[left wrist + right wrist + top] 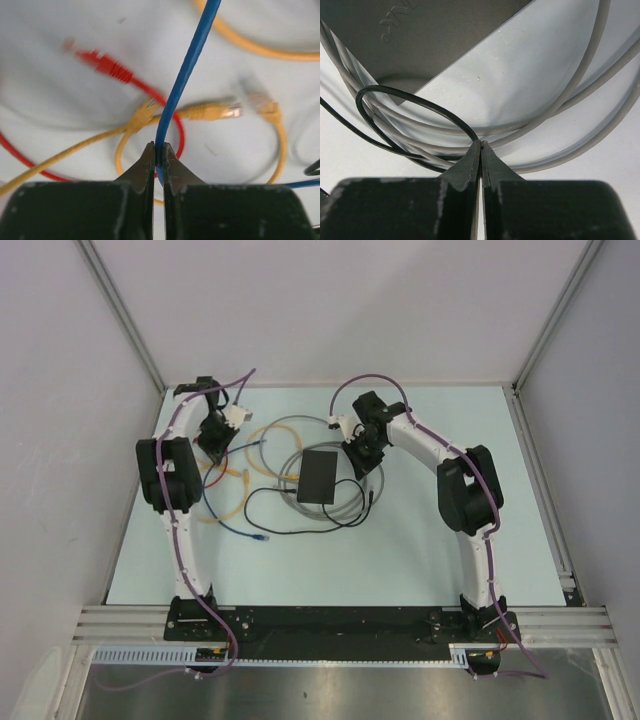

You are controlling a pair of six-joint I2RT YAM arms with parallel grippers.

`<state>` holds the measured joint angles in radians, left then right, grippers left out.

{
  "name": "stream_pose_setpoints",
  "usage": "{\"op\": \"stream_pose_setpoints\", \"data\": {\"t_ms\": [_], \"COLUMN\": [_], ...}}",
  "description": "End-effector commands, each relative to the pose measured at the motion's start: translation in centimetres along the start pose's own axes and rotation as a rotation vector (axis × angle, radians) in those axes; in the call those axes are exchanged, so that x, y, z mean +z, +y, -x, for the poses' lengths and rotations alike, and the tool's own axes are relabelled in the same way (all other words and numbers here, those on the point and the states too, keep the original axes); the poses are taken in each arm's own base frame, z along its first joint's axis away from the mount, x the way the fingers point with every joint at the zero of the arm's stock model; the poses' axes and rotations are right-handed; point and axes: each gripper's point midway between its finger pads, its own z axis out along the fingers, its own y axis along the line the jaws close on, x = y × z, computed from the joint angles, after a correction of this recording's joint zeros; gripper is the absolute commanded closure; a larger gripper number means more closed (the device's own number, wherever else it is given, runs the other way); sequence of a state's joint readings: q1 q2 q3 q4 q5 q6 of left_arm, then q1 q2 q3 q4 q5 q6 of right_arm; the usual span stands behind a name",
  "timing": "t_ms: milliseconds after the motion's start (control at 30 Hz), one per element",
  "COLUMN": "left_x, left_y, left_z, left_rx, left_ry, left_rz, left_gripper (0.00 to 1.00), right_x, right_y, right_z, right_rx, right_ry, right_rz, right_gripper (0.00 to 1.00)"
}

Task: Pull the plug from the switch port

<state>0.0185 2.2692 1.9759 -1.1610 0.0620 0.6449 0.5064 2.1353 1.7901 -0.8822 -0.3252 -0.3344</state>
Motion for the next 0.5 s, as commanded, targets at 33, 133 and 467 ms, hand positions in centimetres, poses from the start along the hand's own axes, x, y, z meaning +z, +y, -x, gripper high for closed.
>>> {"op": "stream_pose_setpoints", "data": {"t_ms": [33,133,467], "left_x": [-3.3,-4.1,-9.8], "left_y": [2.7,4.2,-7.7], "left_z": [-1.7,-2.3,9.8], "left_rx": [-0.099,-0.095,0.151], "left_ry": [-0.023,0.010,-0.364], "left_rz": [0.100,0.175,-0.121], "left_gripper": [1.00,0.87,0.70], "right_x": [0.5,0.5,0.0], "right_y": [-0.4,-0.4,-1.4], "right_z": [0.4,0.6,1.2], "right_rx": [-0.010,-0.009,0.017], "right_ry": [-0.007,-0.011,-0.032], "right_rz": [-0.014,-0.013,-0.031], "right_gripper": [0.95,0.95,0.95]}}
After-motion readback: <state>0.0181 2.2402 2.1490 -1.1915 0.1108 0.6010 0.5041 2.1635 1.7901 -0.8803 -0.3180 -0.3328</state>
